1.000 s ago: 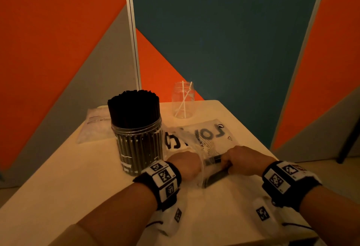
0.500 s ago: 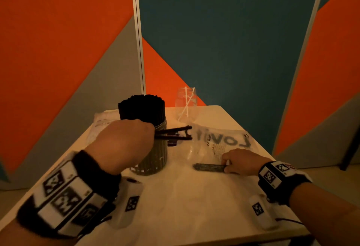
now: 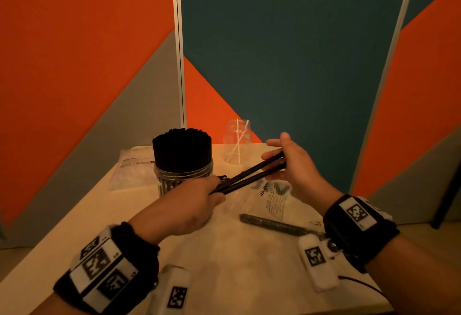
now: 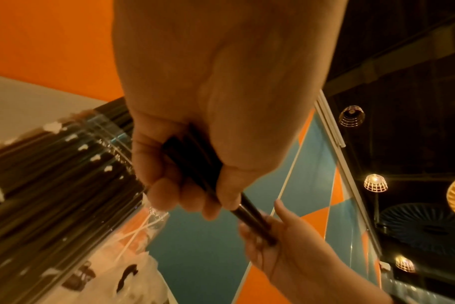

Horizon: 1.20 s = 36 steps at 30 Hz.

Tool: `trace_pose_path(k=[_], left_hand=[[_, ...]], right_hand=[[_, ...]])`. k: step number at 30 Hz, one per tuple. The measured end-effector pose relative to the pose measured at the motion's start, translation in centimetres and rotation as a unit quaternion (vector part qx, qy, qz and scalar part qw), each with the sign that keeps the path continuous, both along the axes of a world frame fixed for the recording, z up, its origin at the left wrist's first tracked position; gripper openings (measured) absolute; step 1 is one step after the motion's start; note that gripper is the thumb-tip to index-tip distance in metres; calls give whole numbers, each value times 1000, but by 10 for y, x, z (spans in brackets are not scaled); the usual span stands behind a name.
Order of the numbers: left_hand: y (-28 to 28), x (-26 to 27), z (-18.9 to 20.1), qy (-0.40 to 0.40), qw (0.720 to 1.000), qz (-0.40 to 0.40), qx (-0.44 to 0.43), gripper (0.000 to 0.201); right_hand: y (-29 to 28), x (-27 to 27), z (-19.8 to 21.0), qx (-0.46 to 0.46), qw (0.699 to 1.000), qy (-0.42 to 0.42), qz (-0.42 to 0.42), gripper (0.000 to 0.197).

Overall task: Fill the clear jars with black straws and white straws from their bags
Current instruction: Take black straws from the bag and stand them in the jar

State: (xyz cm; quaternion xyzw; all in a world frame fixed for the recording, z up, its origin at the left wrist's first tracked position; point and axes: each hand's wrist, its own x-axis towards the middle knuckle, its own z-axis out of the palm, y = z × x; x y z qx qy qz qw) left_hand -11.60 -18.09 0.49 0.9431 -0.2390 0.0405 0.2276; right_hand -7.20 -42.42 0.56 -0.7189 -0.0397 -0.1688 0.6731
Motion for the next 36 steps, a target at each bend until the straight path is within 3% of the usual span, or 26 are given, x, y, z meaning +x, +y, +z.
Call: trace_pose_path(k=[3,6,9,12,16,20,22,24,26,28,30,31,33,36], left_hand=[[-3,3,-10,55,998,-22,-29,7],[-10,5,-21,111,991,-32,-72,14],[-17,13,-32,103,993,-19,-63,16],[-19,18,-40,149,974,-42,-166,10],[-9,22,-39,185,955,-31,-228,16],[3,26,-37,196,964,-16,-176,18],[9,27,-40,209,965,-9,-161,11],[14,26,-44,203,968,16,-146,8],[19,26,-48,174,974,47,-139,8],[23,25,-49,134,980,67,-129,10],[27,22,-47,100,983,70,-136,8],[28,21,-46,87,983,70,-145,7],[31,19,-41,76,980,73,-171,6],[40,17,-32,37,975,86,-201,12]], right_hand=[[16,9,10,-58,993,-86,-63,50],[30,16,16,-187,959,-185,-103,55],[59,12,20,-279,917,-278,-57,53],[86,4,29,-332,866,-372,-18,47],[108,7,36,-360,834,-418,-9,44],[116,15,32,-358,843,-401,21,42],[119,17,31,-310,878,-357,75,42],[118,21,38,-202,921,-309,124,41],[114,32,49,-199,926,-293,131,41],[110,53,57,-372,876,-271,140,35],[109,72,59,-535,800,-198,187,70],[110,80,59,-572,777,-168,204,84],[115,94,56,-598,758,-135,223,94],[121,104,48,-593,765,-120,223,86]])
